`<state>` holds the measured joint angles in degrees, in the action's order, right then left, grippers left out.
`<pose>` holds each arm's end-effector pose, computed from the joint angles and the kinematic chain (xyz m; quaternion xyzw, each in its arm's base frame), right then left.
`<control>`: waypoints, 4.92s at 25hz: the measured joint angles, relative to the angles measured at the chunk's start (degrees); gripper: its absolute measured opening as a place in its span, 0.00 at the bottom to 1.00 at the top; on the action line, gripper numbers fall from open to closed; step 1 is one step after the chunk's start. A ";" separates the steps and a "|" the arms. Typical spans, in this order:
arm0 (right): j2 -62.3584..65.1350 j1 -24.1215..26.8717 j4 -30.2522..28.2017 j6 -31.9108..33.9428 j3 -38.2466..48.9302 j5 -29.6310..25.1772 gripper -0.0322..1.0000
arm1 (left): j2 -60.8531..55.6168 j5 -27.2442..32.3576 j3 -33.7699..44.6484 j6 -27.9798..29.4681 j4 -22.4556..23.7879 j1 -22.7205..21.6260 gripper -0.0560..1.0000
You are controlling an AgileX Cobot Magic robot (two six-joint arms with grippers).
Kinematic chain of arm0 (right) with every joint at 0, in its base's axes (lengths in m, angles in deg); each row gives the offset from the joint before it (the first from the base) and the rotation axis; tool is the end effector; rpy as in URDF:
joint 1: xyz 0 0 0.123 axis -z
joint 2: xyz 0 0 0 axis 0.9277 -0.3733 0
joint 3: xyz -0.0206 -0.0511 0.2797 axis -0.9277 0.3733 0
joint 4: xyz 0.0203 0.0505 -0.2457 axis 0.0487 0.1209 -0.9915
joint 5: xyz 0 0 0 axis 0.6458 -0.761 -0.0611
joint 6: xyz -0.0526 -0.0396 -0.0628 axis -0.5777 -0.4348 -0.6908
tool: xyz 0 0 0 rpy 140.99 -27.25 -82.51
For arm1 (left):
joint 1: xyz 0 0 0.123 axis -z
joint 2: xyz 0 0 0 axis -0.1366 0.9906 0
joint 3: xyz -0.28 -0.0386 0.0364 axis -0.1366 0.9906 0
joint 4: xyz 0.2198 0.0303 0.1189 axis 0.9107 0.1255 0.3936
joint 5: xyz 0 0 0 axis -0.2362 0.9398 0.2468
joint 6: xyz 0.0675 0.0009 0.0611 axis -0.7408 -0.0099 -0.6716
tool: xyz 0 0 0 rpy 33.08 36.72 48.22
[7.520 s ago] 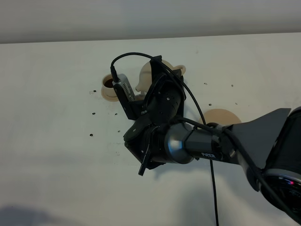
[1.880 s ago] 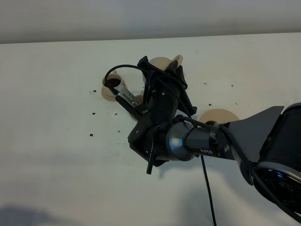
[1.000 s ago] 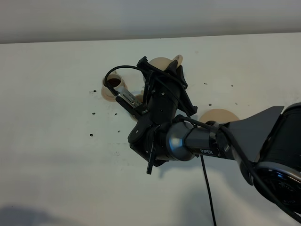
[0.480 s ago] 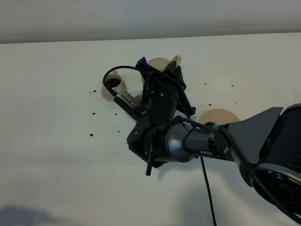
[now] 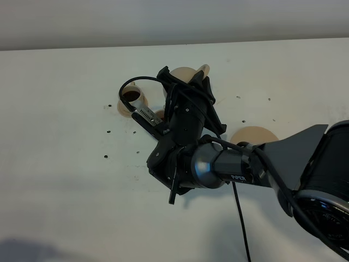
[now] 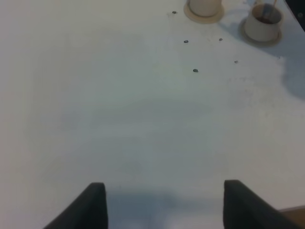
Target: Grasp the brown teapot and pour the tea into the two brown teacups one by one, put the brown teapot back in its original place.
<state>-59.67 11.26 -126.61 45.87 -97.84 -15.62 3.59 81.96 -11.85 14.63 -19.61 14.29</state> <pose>0.3113 0.3233 0.1381 -0.6667 0.3658 -0.6210 0.1896 0.0003 -0.0058 0.2803 0.0658 0.8657 -0.0538 0.4934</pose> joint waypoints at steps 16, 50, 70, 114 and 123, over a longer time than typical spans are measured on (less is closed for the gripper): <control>0.00 -0.03 -0.05 -5.36 0.00 0.00 0.13 | 0.00 0.00 0.00 0.00 0.00 0.00 0.53; 0.00 -0.35 -0.05 -8.63 -2.19 0.00 0.13 | 0.00 0.00 0.00 0.00 0.00 0.00 0.53; 0.00 -0.66 -0.06 -9.69 -4.49 0.00 0.13 | 0.00 0.00 0.00 0.00 0.00 0.00 0.53; 0.00 -1.06 -0.06 -12.20 -4.49 0.00 0.13 | 0.00 0.00 0.00 0.00 0.00 0.00 0.53; 0.00 -1.20 -0.06 -11.38 -4.49 0.00 0.13 | 0.00 0.00 0.00 0.00 0.00 0.00 0.53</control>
<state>-59.67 10.06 -126.67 34.48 -102.32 -15.62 3.59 81.96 -11.85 14.63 -19.61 14.29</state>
